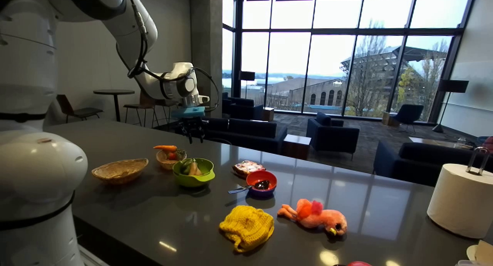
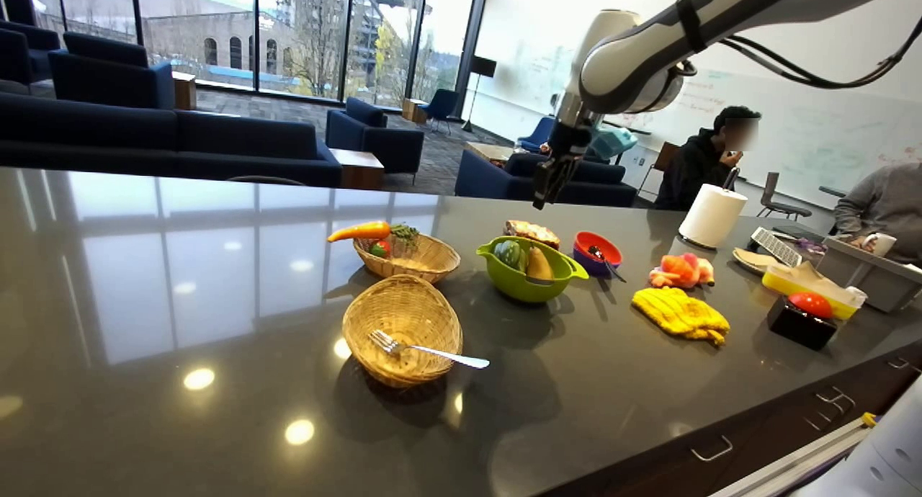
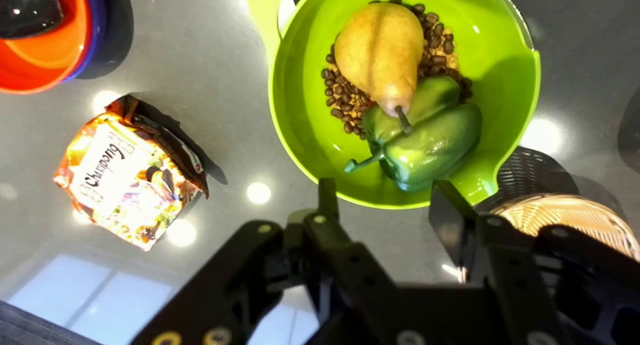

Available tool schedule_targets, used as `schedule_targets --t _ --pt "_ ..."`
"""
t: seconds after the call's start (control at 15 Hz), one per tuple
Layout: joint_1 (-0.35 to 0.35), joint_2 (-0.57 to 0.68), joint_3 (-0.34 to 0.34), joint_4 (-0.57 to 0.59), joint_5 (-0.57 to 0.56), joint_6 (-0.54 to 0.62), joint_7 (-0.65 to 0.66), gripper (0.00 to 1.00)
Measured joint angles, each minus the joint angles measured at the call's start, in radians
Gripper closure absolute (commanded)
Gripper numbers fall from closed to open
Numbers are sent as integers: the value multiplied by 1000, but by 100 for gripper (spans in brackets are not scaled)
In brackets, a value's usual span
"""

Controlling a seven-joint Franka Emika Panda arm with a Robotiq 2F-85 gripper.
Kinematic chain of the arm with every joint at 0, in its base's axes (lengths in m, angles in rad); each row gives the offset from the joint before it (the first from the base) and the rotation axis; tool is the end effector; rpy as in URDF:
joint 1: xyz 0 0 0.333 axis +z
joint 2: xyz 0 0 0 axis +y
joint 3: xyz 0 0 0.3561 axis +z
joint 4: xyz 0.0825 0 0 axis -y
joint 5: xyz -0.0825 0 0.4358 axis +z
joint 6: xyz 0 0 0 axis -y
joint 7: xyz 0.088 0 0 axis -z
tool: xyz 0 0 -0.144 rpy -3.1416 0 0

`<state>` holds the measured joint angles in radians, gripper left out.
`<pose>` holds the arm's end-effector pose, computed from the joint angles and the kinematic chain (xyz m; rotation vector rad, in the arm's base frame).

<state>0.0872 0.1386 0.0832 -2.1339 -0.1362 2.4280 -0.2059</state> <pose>0.6180 0.1021 0.3278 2.9603 0.7098 0.2360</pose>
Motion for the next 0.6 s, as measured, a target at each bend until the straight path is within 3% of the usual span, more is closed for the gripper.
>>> schedule_targets --t 0.13,0.6 --pt "6 0 7 6 0 0 1 2" --pt "46 16 48 52 0 -2 8 0"
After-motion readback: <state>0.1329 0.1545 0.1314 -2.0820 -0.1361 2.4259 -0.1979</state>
